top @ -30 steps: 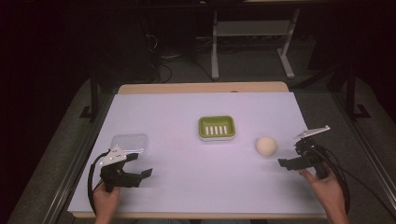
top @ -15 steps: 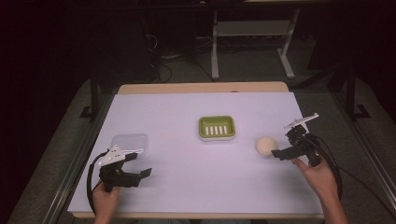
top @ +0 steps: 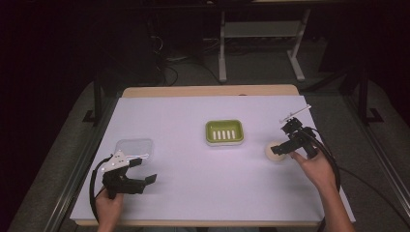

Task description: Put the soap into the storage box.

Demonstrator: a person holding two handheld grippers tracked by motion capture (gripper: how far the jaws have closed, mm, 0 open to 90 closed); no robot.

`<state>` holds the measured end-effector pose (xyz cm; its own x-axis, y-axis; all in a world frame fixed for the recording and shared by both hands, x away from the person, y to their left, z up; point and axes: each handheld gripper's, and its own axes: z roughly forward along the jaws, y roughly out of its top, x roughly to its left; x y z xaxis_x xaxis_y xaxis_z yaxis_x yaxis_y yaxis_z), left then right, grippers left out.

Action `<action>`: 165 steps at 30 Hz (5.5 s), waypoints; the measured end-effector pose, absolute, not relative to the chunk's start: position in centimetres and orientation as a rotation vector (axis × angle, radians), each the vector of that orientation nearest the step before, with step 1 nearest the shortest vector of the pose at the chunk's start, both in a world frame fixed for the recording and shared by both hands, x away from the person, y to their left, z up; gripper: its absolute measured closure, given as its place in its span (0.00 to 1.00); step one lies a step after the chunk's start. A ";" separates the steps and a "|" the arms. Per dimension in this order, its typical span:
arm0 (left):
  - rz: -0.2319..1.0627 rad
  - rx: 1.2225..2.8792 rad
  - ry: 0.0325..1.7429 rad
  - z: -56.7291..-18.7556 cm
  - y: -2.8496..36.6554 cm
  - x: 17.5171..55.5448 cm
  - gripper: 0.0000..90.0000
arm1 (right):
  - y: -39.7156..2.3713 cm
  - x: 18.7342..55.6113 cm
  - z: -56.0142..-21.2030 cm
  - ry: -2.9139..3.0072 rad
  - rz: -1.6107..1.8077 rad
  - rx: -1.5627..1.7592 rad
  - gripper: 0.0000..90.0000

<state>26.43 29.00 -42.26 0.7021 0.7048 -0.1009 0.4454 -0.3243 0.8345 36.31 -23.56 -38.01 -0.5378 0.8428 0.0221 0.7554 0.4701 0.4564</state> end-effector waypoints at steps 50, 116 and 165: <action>0.348 1.985 0.871 -42.2 29.0 26.5 0.14 | -21.3 38.8 -41.4 2.626 0.402 1.447 0.24; 0.355 1.968 0.882 -42.1 29.3 26.4 0.14 | -19.5 39.6 -36.4 2.624 0.565 1.408 0.26; 0.357 1.956 0.883 -41.9 29.4 26.3 0.14 | -13.2 42.6 -34.0 2.700 0.611 1.251 0.26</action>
